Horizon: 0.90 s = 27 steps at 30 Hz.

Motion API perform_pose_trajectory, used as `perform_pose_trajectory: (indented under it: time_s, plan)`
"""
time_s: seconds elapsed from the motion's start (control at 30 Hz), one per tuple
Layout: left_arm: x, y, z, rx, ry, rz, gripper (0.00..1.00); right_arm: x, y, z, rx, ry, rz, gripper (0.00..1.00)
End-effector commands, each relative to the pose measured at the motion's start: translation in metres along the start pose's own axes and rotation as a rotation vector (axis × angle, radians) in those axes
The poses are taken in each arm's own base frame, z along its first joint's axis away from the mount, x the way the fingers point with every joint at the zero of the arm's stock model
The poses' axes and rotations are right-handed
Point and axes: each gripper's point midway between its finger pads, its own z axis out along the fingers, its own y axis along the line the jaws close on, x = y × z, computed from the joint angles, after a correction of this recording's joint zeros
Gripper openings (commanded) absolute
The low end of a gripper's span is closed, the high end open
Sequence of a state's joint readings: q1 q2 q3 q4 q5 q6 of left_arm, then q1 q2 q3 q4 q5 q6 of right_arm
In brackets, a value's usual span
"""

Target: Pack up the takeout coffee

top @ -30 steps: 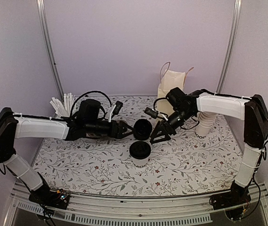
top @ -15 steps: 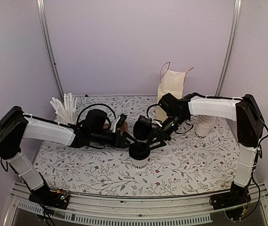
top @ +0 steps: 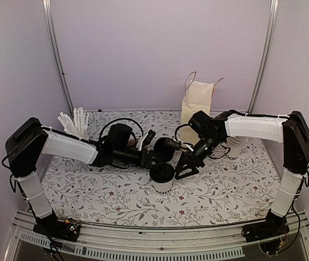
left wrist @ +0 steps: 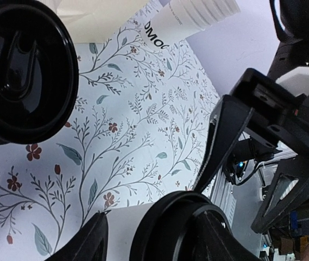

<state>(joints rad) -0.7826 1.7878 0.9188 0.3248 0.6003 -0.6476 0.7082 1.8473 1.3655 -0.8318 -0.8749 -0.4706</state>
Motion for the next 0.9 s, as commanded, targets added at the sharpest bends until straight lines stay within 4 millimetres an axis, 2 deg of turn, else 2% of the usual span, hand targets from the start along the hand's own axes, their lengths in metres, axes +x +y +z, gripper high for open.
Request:
perform_pose_trajectory:
  time_s: [0.0,0.27,0.47,0.67,0.77,0.87]
  plan:
    - [-0.005,-0.004,0.006,0.028,0.008,0.052,0.59,0.002,0.013,-0.006,-0.005,-0.01,-0.037,0.7]
    - [-0.013,-0.007,0.014,0.054,0.007,0.082,0.6,0.007,0.016,-0.01,0.014,-0.006,-0.04,0.69]
    - [-0.027,-0.012,0.008,0.017,-0.021,0.122,0.74,0.017,0.015,-0.006,0.011,0.014,-0.028,0.68]
    - [-0.032,-0.006,-0.015,-0.101,-0.055,0.118,0.77,0.011,0.005,-0.01,0.046,-0.005,-0.019,0.65]
    - [-0.028,-0.006,-0.034,-0.145,-0.093,0.066,0.77,0.002,-0.003,-0.015,0.045,-0.035,0.015,0.61]
    - [-0.015,-0.006,-0.049,-0.157,-0.116,-0.004,0.77,-0.005,-0.008,-0.014,0.025,-0.046,0.045,0.59]
